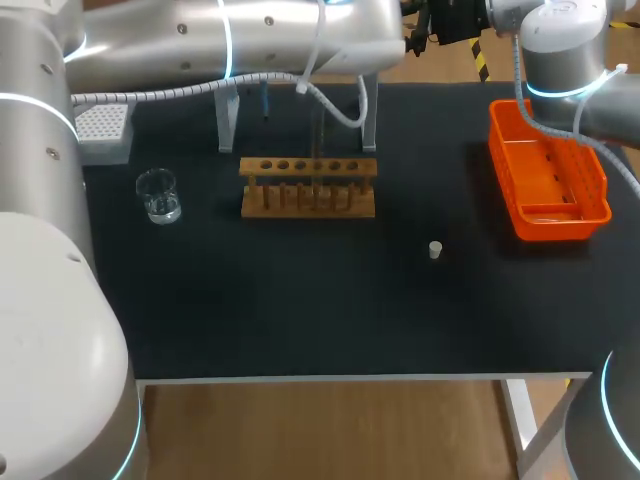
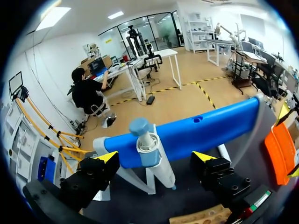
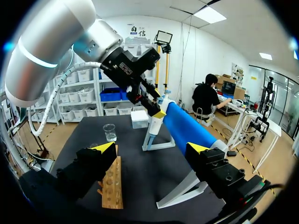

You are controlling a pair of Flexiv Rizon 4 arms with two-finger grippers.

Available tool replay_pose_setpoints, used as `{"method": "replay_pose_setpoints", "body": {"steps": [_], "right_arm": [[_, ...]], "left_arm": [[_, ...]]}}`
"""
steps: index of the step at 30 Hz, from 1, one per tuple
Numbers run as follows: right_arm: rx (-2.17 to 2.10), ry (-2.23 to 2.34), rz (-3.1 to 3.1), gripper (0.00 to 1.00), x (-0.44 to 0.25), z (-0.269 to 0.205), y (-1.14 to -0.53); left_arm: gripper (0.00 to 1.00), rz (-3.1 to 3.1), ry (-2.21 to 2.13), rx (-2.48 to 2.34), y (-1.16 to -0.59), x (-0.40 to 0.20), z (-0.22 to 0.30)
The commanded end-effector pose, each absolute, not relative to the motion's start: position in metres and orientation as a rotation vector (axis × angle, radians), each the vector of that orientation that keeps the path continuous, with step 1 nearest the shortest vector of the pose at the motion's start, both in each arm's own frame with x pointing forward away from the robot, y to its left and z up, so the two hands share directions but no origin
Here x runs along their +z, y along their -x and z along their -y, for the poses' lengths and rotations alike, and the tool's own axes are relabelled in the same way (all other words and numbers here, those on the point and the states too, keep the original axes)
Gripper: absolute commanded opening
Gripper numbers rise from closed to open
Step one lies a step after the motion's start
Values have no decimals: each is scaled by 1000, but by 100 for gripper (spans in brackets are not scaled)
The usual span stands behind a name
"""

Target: Invert the test tube, pick up the pipette, mount the tip to pipette, aspirate from beaker and dispense into the tube, eject the tip, return the pipette, and cap with the stopper.

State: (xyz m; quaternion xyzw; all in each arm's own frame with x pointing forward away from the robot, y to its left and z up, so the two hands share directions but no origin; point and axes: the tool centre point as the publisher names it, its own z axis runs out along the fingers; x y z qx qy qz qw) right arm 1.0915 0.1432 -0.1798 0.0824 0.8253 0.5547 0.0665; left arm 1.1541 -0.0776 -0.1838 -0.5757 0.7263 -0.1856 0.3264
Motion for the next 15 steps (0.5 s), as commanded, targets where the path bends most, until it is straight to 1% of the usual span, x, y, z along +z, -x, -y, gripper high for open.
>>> {"method": "replay_pose_setpoints", "body": {"steps": [1, 6, 15], "right_arm": [[1672, -246, -2493, 100, -179, -142, -1092], [1672, -246, -2493, 100, -179, -142, -1092], [1672, -246, -2493, 100, -179, -142, -1092]], "left_arm": [[100, -1909, 1502, -493, -1140, -172, 77], [100, -1903, 1455, -571, -1123, -156, 70], [100, -2060, 1119, -1065, -1082, -124, 69]]}}
